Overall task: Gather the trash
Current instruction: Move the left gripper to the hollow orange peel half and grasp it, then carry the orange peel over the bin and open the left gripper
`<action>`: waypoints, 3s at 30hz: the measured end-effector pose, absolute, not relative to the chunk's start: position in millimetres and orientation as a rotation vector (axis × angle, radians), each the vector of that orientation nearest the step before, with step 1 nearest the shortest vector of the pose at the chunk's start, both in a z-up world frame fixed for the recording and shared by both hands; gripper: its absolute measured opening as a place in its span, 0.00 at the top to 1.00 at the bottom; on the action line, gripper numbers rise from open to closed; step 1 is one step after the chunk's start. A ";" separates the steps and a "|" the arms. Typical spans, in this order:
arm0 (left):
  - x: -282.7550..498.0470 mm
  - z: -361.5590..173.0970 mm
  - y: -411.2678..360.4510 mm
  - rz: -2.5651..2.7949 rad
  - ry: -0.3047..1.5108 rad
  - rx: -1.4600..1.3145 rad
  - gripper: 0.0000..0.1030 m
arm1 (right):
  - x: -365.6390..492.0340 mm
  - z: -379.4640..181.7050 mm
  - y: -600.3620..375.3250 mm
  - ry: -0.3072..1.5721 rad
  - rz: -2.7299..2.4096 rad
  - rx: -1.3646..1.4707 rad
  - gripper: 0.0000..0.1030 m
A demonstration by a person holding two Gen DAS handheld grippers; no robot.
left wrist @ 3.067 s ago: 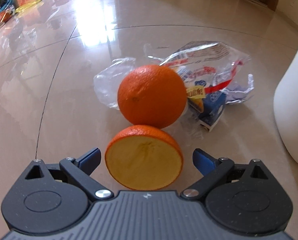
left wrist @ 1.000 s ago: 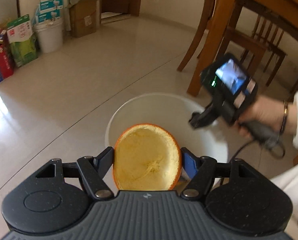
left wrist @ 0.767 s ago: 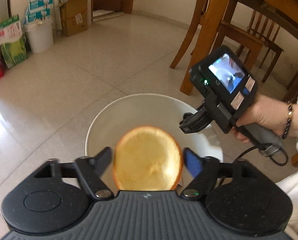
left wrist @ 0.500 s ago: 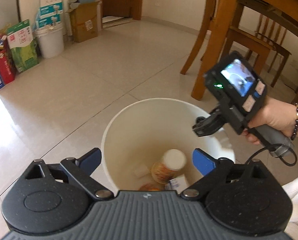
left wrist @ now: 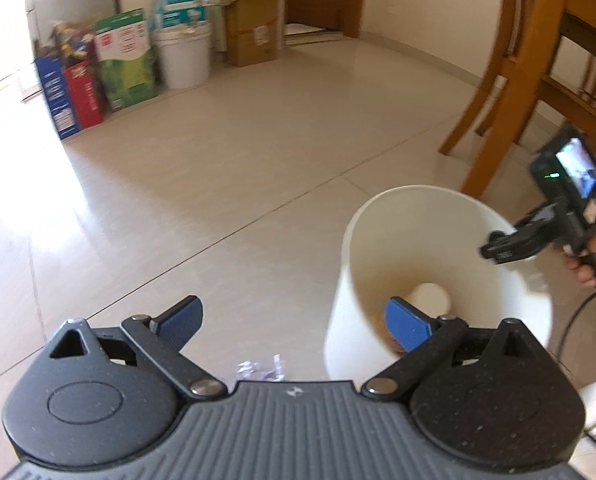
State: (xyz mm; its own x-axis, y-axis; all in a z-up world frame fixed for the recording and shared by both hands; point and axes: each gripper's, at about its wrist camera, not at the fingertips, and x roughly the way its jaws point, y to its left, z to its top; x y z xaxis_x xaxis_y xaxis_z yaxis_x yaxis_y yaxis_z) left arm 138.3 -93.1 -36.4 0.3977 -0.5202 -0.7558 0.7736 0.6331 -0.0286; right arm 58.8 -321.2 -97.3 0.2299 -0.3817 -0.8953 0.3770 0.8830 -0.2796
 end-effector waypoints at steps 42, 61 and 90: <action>127.6 -318.1 74.4 -0.344 1.102 0.259 0.06 | 63.5 -99.6 -311.3 1.240 -0.541 -0.034 0.74; 136.7 -321.4 79.9 -0.335 1.181 0.228 0.30 | 62.7 -99.6 -310.6 1.241 -0.539 -0.038 0.73; 133.5 -132.8 -17.9 -0.729 1.167 0.383 0.34 | 62.5 -98.9 -312.4 1.253 -0.510 -0.039 0.75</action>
